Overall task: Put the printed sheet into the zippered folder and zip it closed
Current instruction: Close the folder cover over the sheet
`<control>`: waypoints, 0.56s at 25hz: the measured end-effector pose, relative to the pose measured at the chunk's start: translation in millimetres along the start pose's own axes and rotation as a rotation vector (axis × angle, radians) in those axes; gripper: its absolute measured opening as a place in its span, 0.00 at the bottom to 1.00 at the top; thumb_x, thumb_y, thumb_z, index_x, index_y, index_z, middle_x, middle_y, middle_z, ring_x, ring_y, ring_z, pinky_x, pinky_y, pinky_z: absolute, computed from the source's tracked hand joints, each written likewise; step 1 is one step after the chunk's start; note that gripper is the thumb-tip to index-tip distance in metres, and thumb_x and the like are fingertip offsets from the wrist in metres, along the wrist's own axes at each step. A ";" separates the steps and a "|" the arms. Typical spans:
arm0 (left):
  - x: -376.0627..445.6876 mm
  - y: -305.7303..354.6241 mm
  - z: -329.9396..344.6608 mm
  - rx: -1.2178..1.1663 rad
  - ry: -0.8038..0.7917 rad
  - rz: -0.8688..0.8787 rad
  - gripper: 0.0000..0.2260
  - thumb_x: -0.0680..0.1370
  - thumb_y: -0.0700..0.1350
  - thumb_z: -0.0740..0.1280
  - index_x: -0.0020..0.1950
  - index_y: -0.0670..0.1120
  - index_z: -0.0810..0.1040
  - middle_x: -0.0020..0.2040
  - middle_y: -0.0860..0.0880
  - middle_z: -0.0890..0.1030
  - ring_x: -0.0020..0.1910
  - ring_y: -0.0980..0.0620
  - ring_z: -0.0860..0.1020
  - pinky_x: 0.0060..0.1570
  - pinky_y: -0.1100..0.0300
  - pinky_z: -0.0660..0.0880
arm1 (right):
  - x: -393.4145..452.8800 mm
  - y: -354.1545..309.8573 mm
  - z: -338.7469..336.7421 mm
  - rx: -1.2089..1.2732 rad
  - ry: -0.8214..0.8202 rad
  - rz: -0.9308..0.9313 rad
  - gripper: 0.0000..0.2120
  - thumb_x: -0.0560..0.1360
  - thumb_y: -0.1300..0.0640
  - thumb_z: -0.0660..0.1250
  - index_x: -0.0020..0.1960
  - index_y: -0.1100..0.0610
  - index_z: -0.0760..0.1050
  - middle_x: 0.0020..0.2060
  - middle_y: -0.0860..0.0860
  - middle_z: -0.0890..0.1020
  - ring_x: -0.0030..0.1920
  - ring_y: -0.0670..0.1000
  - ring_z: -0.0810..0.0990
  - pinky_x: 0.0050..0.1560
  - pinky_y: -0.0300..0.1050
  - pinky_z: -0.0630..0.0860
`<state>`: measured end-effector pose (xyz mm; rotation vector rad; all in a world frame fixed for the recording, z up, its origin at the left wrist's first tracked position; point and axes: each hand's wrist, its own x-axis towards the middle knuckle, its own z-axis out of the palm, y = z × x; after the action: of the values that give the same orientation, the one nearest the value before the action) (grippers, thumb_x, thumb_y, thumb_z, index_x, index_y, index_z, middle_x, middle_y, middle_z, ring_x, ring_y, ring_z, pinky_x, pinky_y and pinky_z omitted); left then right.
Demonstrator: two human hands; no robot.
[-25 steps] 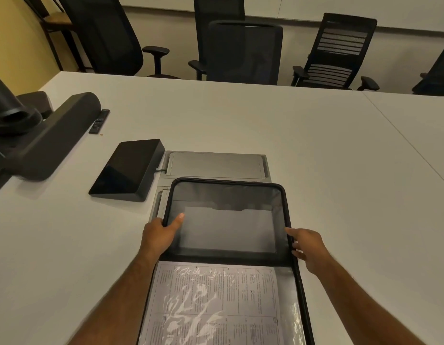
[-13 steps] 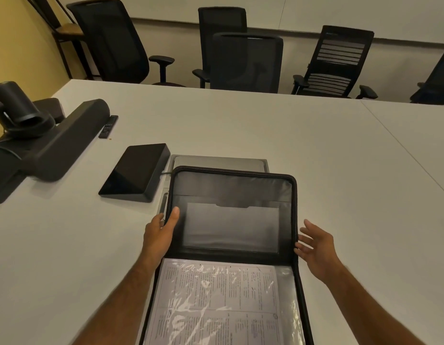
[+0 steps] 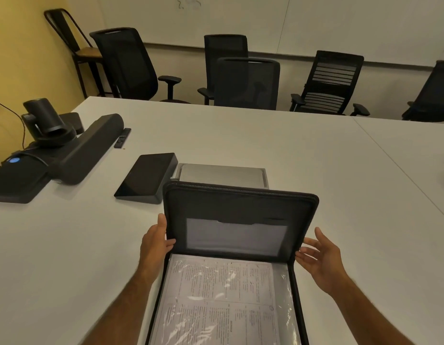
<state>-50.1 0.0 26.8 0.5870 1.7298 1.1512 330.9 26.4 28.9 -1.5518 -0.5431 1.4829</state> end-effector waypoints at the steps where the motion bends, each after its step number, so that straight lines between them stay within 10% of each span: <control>1: -4.3 -0.8 -3.0 -0.019 0.010 -0.012 0.31 0.77 0.66 0.53 0.71 0.47 0.69 0.71 0.43 0.72 0.60 0.39 0.78 0.61 0.45 0.75 | -6.6 0.6 -0.2 -0.004 0.010 0.006 0.25 0.74 0.38 0.61 0.58 0.58 0.75 0.55 0.62 0.79 0.56 0.64 0.79 0.61 0.60 0.74; 7: -34.1 -7.4 -24.5 -0.087 -0.008 -0.044 0.35 0.73 0.68 0.54 0.65 0.42 0.75 0.59 0.39 0.80 0.58 0.40 0.78 0.61 0.44 0.75 | -44.7 6.1 -9.9 0.029 0.022 -0.014 0.25 0.75 0.39 0.60 0.55 0.60 0.77 0.46 0.60 0.82 0.50 0.62 0.80 0.58 0.60 0.75; 14: -62.1 -27.3 -69.4 -0.199 -0.070 -0.072 0.09 0.76 0.44 0.70 0.50 0.38 0.82 0.54 0.35 0.82 0.46 0.42 0.80 0.45 0.52 0.77 | -80.3 26.0 -33.7 0.051 -0.026 -0.008 0.12 0.72 0.55 0.67 0.51 0.62 0.78 0.44 0.59 0.79 0.40 0.57 0.78 0.37 0.45 0.79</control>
<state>-81.8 -91.1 37.7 0.4348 1.5431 1.2209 341.1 -61.9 48.0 -1.4911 -0.5215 1.5015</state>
